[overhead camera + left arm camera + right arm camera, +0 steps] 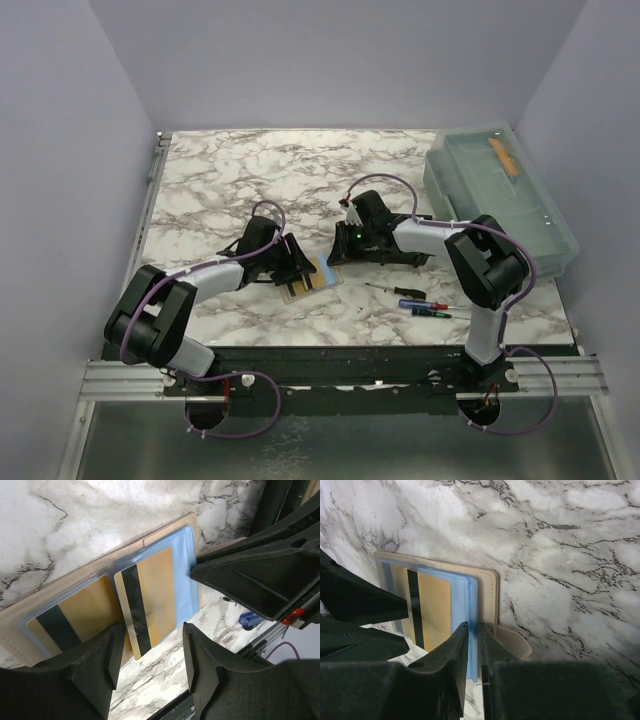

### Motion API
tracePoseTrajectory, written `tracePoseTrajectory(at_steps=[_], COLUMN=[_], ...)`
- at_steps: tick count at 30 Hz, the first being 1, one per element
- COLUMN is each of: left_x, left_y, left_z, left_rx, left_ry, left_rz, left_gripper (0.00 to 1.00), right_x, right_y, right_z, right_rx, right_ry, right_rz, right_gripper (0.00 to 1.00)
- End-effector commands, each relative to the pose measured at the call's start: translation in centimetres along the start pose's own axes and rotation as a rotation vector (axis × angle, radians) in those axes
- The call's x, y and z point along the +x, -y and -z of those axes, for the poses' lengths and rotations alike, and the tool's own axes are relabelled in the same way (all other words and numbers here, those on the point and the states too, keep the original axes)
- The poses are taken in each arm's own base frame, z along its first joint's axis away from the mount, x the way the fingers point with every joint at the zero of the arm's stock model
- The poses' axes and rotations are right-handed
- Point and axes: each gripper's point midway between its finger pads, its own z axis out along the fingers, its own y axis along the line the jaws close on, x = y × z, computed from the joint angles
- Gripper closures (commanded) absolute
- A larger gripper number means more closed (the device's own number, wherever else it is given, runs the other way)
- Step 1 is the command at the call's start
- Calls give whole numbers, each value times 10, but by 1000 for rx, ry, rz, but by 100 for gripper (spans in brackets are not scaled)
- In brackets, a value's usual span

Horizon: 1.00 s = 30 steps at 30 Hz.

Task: Put the credit cards into the card holder
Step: Insert the credit card into the card holder.

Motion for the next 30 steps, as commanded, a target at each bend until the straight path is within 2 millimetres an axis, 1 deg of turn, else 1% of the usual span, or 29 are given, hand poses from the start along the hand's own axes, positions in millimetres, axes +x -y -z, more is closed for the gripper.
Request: tracePoseTrajectory(at_steps=[1,5,10,14,17,19,20,22,25,28,30], left_x=[15,12,3,-3,-2,-1,-3,-3,4,13,15], left_y=[-43,-40,-21,-2,19,33,36,35,19,8,3], left_z=[9,11,2,-10,-19,-21,-22,-24,-26,-20,-15], left_rx=[-199,-193,-106,-12,48,65,66,56,-3,-31,-45], left_ry=[-50,-31,-19,-19,-39,-27,-15,-13,-52,-60,-51], left_rz=[9,4,-10,-12,-18,-46,-58,-57,-32,-22,-25], left_gripper=[43,43,46,49,52,53,52,49,47,46,46], right_x=[24,25,26,26,25,23,23,21,17,15,14], right_y=[15,15,14,9,5,1,0,-2,1,4,5], right_z=[-4,-4,-5,-6,-5,-4,-3,-2,1,8,12], right_rx=[44,43,31,4,-15,-26,-31,-33,1,43,58], right_ry=[-76,-79,-81,-79,-77,-72,-71,-66,-57,-49,-40], right_rz=[-18,-19,-25,-38,-46,-47,-48,-49,-49,-47,-43], right_gripper=[82,82,82,82,82,82,82,82,81,75,72])
